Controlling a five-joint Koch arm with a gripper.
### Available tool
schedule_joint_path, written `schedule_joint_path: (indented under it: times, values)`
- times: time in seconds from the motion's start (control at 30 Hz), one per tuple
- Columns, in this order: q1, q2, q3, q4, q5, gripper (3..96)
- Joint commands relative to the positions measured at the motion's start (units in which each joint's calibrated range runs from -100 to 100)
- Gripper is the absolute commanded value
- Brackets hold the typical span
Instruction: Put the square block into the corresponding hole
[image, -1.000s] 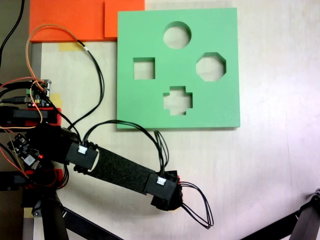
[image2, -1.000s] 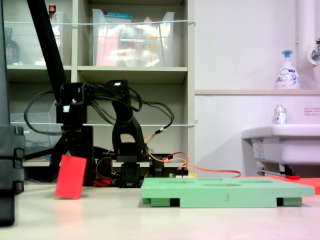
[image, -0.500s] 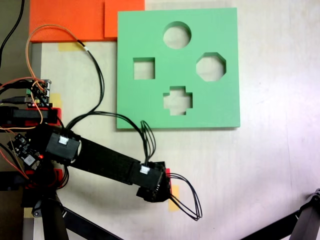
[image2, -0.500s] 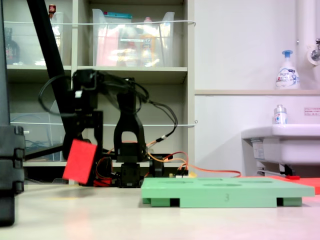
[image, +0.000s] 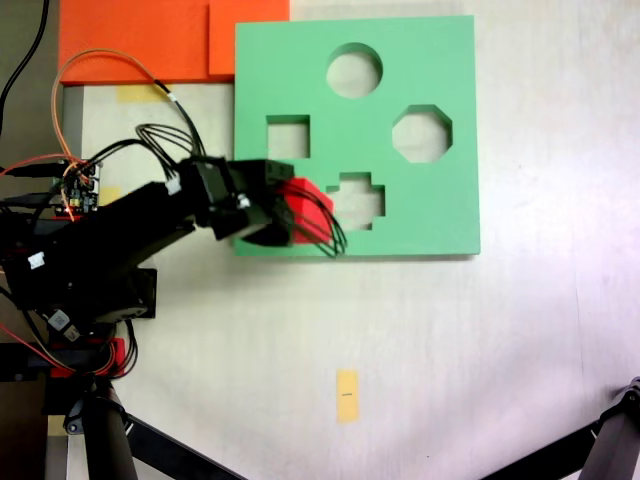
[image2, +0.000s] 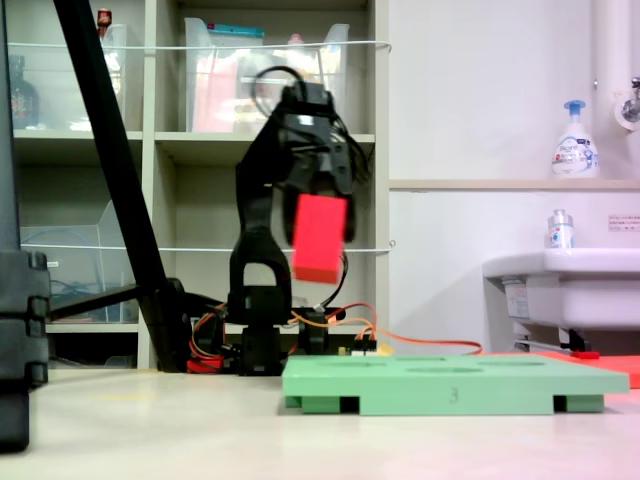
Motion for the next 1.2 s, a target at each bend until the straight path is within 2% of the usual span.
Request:
schedule_joint_path:
  times: [0.03, 0.37, 0.8, 1.2]
  values:
    - [4.8, 4.0, 1.8, -1.6, 6.0, 30.1]
    - [9.2, 16.2, 1.9, -1.6, 10.8, 29.9]
    - [10.3, 27.7, 2.8, 1.5, 12.0, 30.1]
    - [11.3, 42.4, 15.8, 2.1, 12.0, 30.1]
